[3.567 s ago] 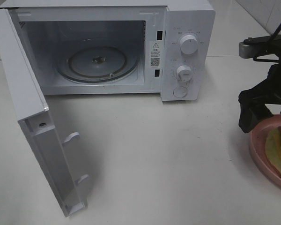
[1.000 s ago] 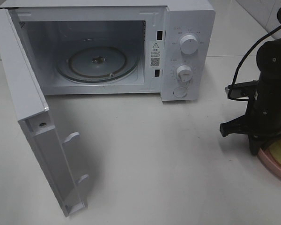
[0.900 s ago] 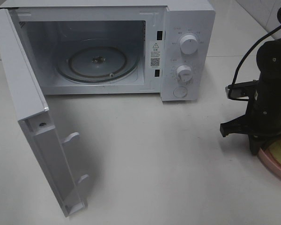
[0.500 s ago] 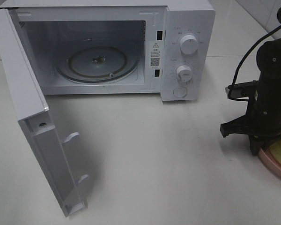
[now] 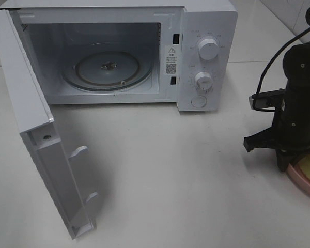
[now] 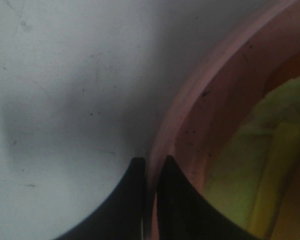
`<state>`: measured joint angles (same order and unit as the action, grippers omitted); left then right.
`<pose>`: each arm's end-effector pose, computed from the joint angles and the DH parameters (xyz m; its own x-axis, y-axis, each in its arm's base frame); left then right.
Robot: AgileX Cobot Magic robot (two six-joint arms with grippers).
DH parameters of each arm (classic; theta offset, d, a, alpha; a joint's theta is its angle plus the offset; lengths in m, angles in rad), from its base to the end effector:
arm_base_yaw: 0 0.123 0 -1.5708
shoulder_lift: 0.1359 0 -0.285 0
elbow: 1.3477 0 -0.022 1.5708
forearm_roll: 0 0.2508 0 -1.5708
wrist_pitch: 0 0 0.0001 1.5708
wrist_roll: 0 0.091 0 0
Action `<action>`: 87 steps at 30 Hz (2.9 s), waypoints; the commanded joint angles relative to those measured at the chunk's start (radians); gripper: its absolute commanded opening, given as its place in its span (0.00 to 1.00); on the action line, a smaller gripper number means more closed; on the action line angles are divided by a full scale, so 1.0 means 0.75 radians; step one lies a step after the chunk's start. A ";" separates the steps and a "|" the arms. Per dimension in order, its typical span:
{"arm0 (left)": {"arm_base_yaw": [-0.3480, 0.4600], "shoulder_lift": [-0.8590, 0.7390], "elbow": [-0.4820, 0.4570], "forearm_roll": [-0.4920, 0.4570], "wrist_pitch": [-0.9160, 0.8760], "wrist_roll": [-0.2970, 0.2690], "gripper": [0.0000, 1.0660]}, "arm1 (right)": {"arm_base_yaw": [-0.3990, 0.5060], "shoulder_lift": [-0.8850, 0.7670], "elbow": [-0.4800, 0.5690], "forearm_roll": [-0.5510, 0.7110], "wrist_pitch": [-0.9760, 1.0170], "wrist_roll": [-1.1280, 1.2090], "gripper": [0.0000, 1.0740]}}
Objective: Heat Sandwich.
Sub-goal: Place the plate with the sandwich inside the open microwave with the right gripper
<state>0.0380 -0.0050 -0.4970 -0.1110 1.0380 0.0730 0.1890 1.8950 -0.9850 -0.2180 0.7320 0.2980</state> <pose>-0.0043 -0.0089 0.2787 -0.4303 0.0000 -0.9027 0.0553 0.9981 -0.0263 0.3125 0.0464 0.1195 -0.9974 -0.0555 -0.0470 -0.0485 0.9890 -0.1394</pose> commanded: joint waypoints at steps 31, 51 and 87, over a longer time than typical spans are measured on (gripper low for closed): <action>-0.011 -0.035 0.005 -0.004 -0.012 -0.004 0.95 | 0.357 -0.080 0.009 -0.285 0.344 0.091 0.02; -0.011 -0.035 0.005 -0.004 -0.012 -0.004 0.95 | 0.649 -0.396 0.127 -0.296 0.444 0.076 0.03; -0.011 -0.035 0.005 -0.004 -0.012 -0.004 0.95 | 1.287 -0.743 0.351 -0.405 0.503 -0.040 0.03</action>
<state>0.0380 -0.0050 -0.4970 -0.1110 1.0370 0.0730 1.1280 1.3420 -0.7280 -0.4830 1.0970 0.3010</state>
